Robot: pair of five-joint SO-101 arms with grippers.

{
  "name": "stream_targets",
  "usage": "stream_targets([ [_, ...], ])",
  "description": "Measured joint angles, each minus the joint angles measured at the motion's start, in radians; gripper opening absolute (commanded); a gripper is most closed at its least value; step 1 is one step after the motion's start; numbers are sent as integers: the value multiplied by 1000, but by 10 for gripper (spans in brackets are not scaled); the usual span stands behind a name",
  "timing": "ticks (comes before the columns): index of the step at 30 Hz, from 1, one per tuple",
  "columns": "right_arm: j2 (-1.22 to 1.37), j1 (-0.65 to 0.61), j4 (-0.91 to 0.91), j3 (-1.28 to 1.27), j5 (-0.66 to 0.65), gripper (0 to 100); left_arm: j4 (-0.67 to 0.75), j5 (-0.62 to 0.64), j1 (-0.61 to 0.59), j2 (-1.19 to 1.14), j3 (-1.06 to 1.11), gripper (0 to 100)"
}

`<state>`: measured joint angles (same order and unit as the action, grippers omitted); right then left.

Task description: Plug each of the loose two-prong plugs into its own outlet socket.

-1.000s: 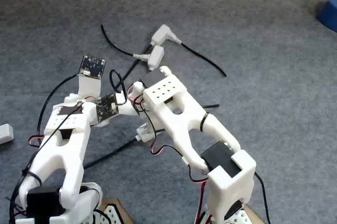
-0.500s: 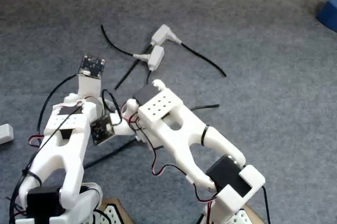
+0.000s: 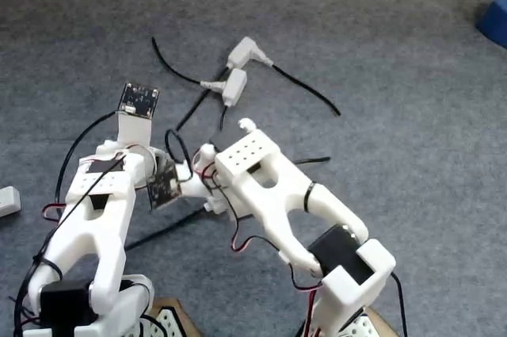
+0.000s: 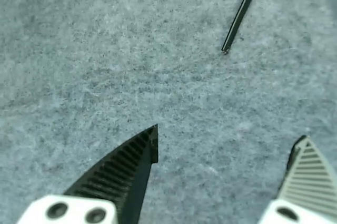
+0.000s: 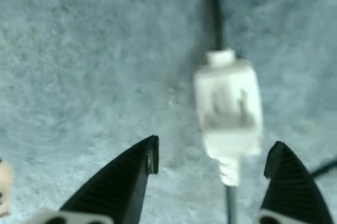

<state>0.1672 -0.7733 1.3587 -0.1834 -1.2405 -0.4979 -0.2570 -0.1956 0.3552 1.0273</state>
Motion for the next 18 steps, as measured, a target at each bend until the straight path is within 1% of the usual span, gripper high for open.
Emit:
stream_targets([
  [4, 0, 32, 0, 23, 0, 310, 0, 0, 0, 0, 0, 380],
  [12, 2, 34, 0, 23, 0, 300, 0, 0, 0, 0, 0, 380],
  [14, 2, 34, 0, 23, 0, 248, 0, 0, 0, 0, 0, 380],
  [18, 2, 34, 0, 23, 0, 107, 0, 0, 0, 0, 0, 380],
])
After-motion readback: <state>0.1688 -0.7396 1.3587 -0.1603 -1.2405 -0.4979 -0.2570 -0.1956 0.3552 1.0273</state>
